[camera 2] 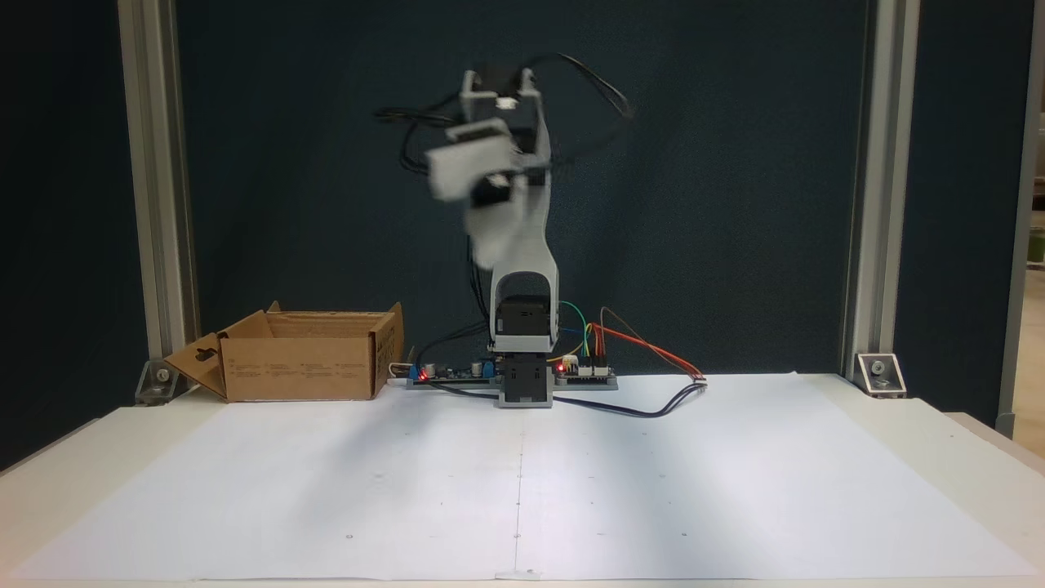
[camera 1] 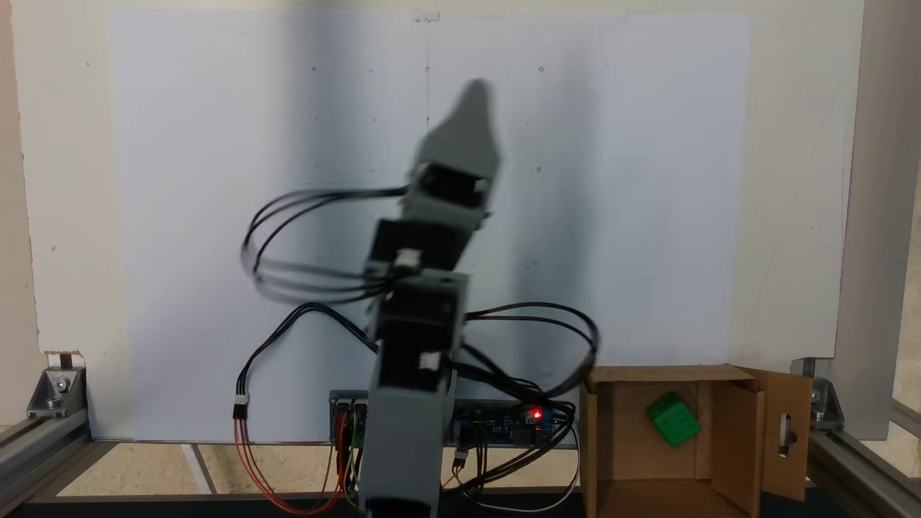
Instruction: Grasp a green dice and put it in the bin.
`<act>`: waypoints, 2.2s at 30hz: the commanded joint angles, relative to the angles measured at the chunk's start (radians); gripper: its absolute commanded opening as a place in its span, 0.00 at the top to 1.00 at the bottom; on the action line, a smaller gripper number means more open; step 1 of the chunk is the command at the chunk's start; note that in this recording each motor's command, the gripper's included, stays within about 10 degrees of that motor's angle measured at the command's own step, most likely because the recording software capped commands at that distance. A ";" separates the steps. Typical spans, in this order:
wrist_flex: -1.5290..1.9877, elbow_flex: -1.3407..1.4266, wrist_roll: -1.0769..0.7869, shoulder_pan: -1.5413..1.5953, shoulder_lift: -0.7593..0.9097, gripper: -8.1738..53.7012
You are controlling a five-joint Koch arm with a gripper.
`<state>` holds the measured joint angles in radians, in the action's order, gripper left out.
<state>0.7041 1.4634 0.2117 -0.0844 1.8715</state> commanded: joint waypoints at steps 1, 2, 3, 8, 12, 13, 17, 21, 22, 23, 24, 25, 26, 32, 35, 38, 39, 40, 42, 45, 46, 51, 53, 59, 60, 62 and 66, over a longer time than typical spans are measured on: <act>-0.080 0.021 0.037 0.052 0.077 0.16; -0.127 0.074 0.037 0.063 0.109 0.15; -0.196 0.140 0.037 0.072 0.146 0.15; -0.420 0.497 0.035 0.081 0.337 0.15; -0.599 0.690 0.034 0.075 0.474 0.15; -0.642 0.726 0.034 0.077 0.491 0.14; -0.819 0.836 0.029 0.077 0.502 0.14; -0.991 0.922 0.028 0.072 0.503 0.14; -1.034 0.950 0.026 0.072 0.503 0.14; -1.080 0.983 0.020 0.060 0.503 0.14; -1.121 1.020 0.020 0.037 0.503 0.14; -1.167 1.063 0.020 0.026 0.502 0.15; -1.210 1.108 0.020 0.026 0.502 0.16; -1.457 1.298 0.018 -0.014 0.503 0.17; -1.581 1.368 0.018 -0.017 0.502 0.16; -1.705 1.431 0.018 -0.012 0.502 0.16; -1.745 1.451 0.018 -0.012 0.503 0.16; -1.784 1.468 0.018 -0.011 0.502 0.16; -1.863 1.491 0.020 -0.009 0.503 0.16; -1.983 1.525 0.020 -0.008 0.503 0.16; -2.025 1.539 0.020 -0.008 0.503 0.16; -2.219 1.617 0.020 -0.009 0.503 0.17; -2.298 1.649 0.021 -0.012 0.502 0.16; -2.462 1.663 0.021 -0.005 0.497 0.15; -2.462 1.663 0.020 -0.006 0.497 0.15; -2.461 1.663 0.020 -0.006 0.497 0.15; -2.461 1.663 0.020 -0.008 0.497 0.15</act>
<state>-1.6981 3.0772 0.2117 -0.0905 2.2611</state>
